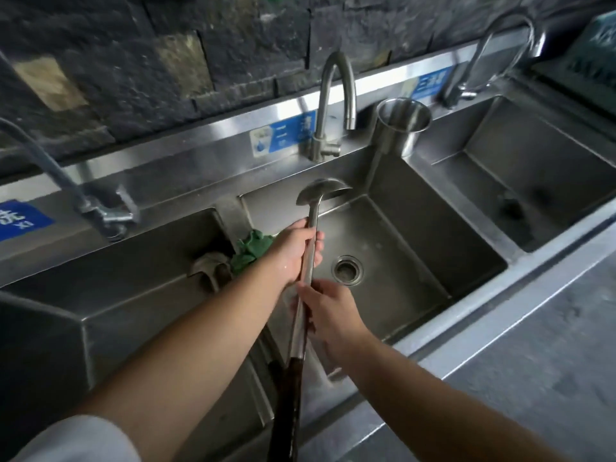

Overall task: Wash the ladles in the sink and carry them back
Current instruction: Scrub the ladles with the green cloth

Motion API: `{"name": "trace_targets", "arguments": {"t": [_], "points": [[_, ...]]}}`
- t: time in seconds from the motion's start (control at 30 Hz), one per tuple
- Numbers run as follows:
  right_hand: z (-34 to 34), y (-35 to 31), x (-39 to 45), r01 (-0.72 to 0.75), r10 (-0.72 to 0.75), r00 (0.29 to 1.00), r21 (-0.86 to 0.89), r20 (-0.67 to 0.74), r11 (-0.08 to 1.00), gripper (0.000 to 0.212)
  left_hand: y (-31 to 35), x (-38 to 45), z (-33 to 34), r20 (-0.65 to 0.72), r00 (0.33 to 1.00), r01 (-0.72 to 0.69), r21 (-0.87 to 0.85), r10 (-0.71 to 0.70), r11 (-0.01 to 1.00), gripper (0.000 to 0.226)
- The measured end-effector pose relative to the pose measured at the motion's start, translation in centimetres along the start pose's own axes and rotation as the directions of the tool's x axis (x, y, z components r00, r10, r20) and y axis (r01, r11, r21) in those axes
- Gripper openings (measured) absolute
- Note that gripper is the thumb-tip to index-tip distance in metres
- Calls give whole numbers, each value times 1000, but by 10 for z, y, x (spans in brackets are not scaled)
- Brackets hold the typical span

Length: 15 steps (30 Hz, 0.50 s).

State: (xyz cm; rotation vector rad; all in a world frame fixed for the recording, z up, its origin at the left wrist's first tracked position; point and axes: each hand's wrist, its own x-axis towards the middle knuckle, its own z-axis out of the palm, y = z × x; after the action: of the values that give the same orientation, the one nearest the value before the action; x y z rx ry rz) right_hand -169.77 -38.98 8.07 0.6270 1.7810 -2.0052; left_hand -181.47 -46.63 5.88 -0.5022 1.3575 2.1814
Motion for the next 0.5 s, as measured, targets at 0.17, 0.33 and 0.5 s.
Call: {"name": "trace_targets", "arguments": {"t": [0.17,0.33,0.5], "points": [[-63,-8,50,-144,148,988,87,-42,986,12,-45,22,27,-117,987,117,82,-107,990,16],[-109,14,94,-242,246,968,73,-51,967,18,-96,37,28,-205,950,279,217,-236,935,14],[-123,50,120,-395,398,915,51,-72,917,20,-132,60,26,-225,923,364,234,-314,902,25]]}}
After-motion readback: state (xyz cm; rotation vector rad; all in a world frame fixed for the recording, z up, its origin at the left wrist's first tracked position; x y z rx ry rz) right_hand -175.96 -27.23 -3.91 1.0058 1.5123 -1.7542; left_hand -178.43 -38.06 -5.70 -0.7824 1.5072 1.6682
